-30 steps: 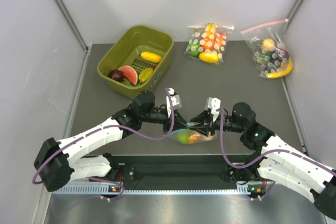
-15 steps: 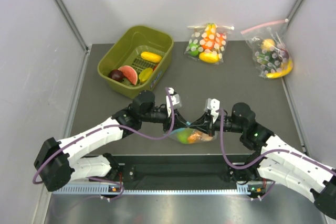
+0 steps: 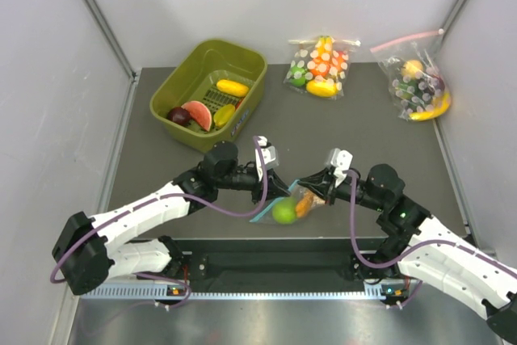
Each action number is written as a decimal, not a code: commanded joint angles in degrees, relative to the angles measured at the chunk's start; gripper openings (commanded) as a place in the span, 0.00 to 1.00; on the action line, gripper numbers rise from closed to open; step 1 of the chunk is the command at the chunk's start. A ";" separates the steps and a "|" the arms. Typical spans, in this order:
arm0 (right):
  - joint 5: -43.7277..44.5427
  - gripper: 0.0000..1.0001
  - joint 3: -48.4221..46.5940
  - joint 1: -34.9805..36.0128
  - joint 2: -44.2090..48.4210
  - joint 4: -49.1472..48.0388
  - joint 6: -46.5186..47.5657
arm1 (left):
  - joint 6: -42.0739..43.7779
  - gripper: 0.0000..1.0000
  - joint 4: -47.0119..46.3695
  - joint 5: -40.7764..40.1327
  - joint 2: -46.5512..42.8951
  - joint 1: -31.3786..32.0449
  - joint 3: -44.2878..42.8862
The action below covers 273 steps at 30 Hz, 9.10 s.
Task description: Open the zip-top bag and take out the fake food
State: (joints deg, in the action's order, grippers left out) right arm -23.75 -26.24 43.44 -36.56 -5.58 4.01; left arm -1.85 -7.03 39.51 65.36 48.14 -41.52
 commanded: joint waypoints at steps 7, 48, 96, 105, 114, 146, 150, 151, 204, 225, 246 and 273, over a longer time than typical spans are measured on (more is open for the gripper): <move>11.17 0.00 -1.97 -0.20 3.16 -1.45 1.61 | -0.88 0.10 0.09 0.66 -0.94 0.29 1.96; 3.37 1.00 -5.66 -1.60 -2.72 1.54 -2.08 | -0.97 0.01 -1.15 -6.29 -0.85 1.78 3.81; 20.59 0.00 -9.62 -16.18 -13.01 -3.91 1.97 | -1.05 0.02 0.79 -7.07 -0.85 1.78 4.87; 19.61 0.00 -12.70 -20.23 -18.55 -5.31 1.88 | -1.14 0.02 1.05 -8.13 -0.59 1.78 4.87; 23.38 0.62 -15.69 -20.76 -14.00 3.03 -5.92 | -3.69 0.00 -4.57 -19.88 4.15 4.94 2.59; 24.01 0.77 -2.68 -17.78 -2.11 14.82 -29.94 | -1.58 0.00 -9.41 -71.76 23.14 27.44 -11.04; 24.01 0.76 -1.80 -17.78 -3.52 14.02 -30.11 | -0.61 0.00 -9.15 -74.48 24.19 28.68 -11.74; 24.19 0.76 -1.71 -17.78 -3.61 14.28 -30.03 | -0.61 0.00 -8.88 -74.83 24.28 28.76 -11.92; 25.51 0.53 2.77 -17.78 0.61 15.26 -30.29 | -7.73 0.00 -3.87 -77.91 26.92 28.68 -15.00; 23.92 0.00 5.06 -17.69 0.96 10.60 -29.15 | -11.24 0.83 -11.23 -49.99 16.38 18.68 -11.40; 22.43 0.00 4.00 -17.78 4.82 13.76 -27.65 | -16.35 0.69 -9.06 -44.25 31.49 12.77 -21.15; 31.22 0.00 0.83 -17.78 2.89 17.28 -24.23 | -17.84 0.00 -8.70 -53.92 20.34 4.42 -10.26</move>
State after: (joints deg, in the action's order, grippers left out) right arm 5.23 -23.35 25.12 -33.17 12.84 -21.17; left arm -19.42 -14.98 -9.56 88.95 52.64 -53.95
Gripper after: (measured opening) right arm 0.006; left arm 0.012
